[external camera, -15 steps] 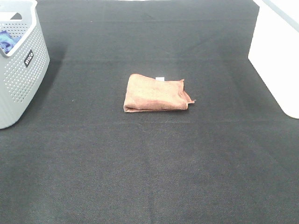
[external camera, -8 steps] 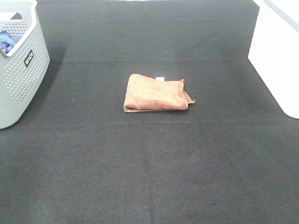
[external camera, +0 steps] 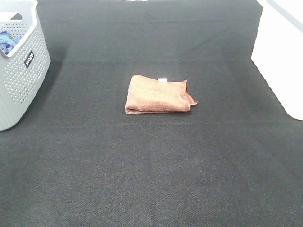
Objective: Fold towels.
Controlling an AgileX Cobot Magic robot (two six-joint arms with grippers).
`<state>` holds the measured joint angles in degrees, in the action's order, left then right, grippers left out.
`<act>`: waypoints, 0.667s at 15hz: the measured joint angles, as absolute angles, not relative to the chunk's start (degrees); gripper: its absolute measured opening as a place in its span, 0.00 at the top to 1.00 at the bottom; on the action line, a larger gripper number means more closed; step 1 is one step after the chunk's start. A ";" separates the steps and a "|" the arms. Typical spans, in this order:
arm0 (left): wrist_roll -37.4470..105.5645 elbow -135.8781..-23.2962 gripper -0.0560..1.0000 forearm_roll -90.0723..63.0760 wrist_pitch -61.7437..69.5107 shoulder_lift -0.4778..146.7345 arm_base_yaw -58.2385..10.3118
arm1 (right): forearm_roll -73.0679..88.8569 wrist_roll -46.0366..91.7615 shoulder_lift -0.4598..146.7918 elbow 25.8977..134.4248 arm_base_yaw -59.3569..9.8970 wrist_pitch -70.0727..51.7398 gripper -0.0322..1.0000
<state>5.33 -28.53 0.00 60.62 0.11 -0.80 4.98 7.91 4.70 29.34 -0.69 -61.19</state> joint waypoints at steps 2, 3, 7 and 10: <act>5.33 -28.53 0.25 0.00 60.62 -0.17 -0.69 | 4.98 7.91 0.86 29.34 -0.69 -61.25 0.12; 5.33 -28.53 0.25 0.00 60.62 -0.17 -0.69 | 5.10 7.91 -0.06 29.34 -0.69 -61.31 0.12; 5.33 -28.53 0.25 0.00 60.62 -0.17 -0.69 | 5.10 7.91 -0.40 29.34 -0.69 -61.31 0.12; 5.33 -28.53 0.25 0.00 60.62 -0.23 -0.69 | 5.10 7.91 -0.40 29.34 -0.69 -61.31 0.12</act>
